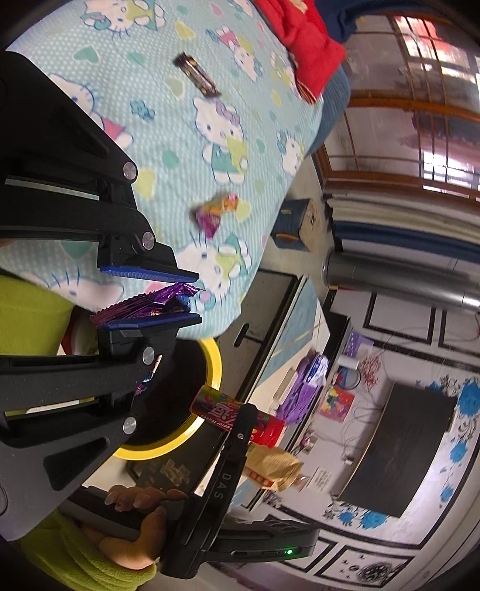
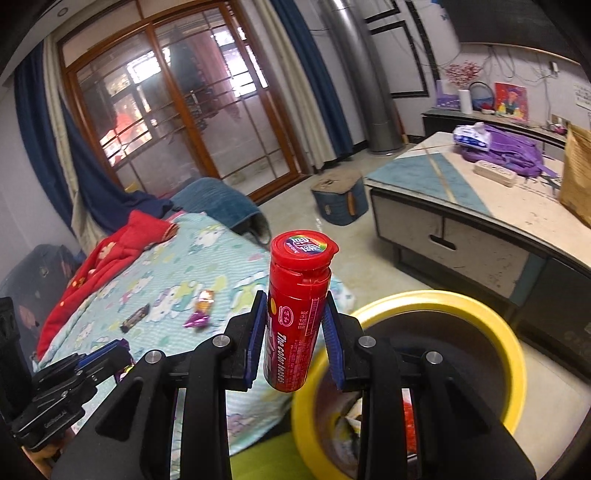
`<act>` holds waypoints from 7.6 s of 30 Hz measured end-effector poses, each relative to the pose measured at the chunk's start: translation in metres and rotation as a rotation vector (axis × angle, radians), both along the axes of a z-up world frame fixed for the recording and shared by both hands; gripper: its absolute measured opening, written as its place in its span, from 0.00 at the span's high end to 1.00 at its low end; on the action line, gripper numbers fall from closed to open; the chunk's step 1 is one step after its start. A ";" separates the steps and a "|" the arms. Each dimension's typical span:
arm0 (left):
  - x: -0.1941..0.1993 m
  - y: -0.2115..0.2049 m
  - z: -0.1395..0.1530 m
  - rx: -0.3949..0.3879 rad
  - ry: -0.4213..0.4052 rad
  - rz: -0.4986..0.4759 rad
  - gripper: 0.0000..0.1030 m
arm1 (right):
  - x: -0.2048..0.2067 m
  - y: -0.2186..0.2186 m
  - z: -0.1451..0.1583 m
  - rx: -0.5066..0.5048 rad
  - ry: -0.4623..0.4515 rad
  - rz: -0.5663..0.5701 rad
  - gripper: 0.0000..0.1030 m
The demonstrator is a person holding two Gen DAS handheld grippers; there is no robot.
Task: Collect trash
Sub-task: 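Carry the purple wrapper and red tube over the yellow bin and open both tools, then move both open tools back from the bin toward the bed, then grasp the chocolate bar wrapper with the left tool while the right tool grasps the yellow-purple snack wrapper, then carry the chocolate wrapper and snack wrapper over the yellow bin and open both tools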
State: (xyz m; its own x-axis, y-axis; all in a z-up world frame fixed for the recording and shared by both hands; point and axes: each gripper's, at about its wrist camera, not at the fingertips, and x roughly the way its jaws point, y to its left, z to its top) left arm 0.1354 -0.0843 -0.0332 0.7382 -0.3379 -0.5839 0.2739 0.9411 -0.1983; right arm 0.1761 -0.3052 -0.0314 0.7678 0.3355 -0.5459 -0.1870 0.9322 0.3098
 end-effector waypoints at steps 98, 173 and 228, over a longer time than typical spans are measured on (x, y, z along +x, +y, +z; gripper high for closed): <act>0.044 0.134 -0.018 0.063 -0.043 0.407 0.11 | 0.031 0.107 -0.009 -0.055 0.035 0.189 0.41; 0.044 0.096 -0.035 -0.038 0.118 0.101 0.91 | 0.017 0.099 -0.037 -0.073 0.141 0.237 0.72; 0.012 -0.094 -0.020 0.062 -0.013 -0.290 0.91 | -0.022 -0.073 -0.025 -0.094 0.036 -0.116 0.72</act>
